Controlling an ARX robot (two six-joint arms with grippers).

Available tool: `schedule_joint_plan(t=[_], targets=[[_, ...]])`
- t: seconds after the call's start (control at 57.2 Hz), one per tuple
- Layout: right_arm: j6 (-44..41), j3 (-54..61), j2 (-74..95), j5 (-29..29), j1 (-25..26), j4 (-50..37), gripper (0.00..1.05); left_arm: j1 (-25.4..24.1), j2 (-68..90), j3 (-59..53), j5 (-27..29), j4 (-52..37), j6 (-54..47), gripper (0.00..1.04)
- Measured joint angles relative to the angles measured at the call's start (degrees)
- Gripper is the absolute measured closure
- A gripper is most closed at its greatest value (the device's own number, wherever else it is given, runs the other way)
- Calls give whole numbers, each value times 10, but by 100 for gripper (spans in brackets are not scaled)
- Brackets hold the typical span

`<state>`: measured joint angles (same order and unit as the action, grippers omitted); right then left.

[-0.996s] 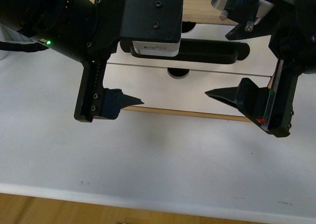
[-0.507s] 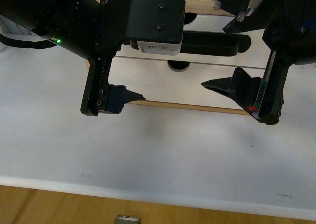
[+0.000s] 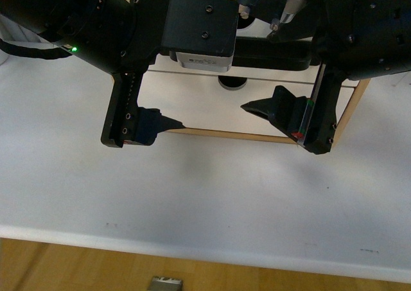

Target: Pull drawer

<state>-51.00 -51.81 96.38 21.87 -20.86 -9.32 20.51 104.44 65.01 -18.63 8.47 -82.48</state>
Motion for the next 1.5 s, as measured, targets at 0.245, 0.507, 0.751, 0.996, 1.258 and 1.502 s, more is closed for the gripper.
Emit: schedule_joint_plan(t=[0.245, 0.507, 0.751, 0.996, 1.258, 1.502], targets=[[-2, -18, 24, -5, -7, -8, 9, -1, 0, 4, 2, 9, -5, 6], [-2, -29, 41, -7, -10, -19, 9, -2, 0, 5, 2, 10, -14, 6], [-8, -29, 49, -3, -6, -21, 9, -3, 2, 5, 6, 10, -22, 6], [-14, -29, 45, 8, 1, -5, 9, -3, 3, 5, 6, 9, -23, 6], [-36, -29, 40, 16, 19, 20, 9, -5, 3, 5, 6, 9, -24, 6], [-37, -29, 40, 25, 24, 33, 9, -5, 3, 5, 7, 9, -26, 6]])
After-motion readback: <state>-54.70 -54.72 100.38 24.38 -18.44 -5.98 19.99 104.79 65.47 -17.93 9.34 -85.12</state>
